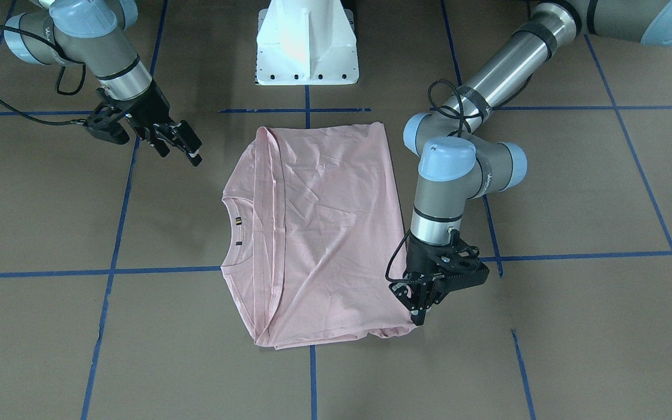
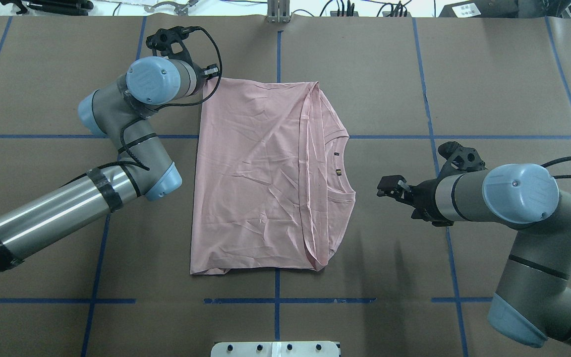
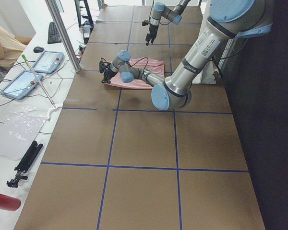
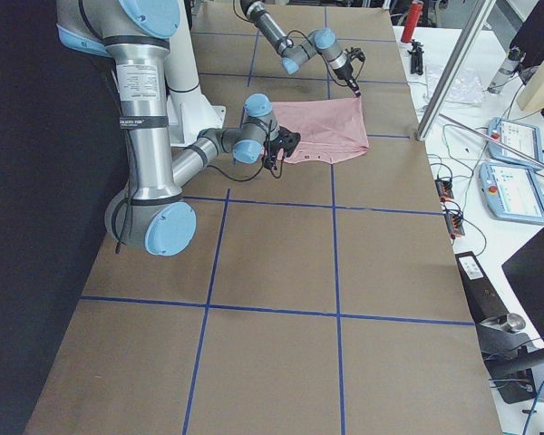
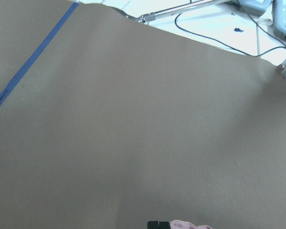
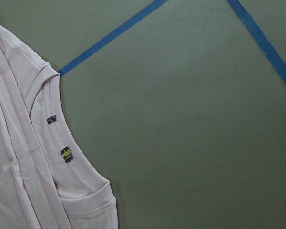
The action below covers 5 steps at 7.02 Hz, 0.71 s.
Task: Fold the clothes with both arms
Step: 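Pull the collar with the right gripper while the left gripper drags the far corner, then move the right gripper down to the shirt's near edge beside the collar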
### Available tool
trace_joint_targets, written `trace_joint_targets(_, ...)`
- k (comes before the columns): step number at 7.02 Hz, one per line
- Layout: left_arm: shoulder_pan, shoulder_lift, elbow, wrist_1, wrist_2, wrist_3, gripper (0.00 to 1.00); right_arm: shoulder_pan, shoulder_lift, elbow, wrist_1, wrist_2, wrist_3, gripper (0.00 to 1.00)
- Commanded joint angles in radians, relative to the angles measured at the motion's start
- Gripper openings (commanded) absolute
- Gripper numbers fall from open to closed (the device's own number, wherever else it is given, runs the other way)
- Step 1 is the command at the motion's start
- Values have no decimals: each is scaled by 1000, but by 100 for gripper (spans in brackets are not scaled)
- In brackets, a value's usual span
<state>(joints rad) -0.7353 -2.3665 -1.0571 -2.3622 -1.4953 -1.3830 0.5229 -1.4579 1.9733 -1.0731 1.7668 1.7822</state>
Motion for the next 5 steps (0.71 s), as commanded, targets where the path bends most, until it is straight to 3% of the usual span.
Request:
trace_joint_targets(1,-15,-2,70,-150,-3,18,41,-12,77,-8,-5,-36,13,100)
trace_joint_targets(3,-4,207,-285,-138,-22,12,42,-102,137,-20,-16,-104,54,100)
trace_joint_targets(4,5,216,-306,-135,-35,9,42,-159,209,-40,-63,-156,118,100)
trace_joint_targets(5,10,216,-307,-135,-36,9,42,-225,334,-78,-202,-234,191,100)
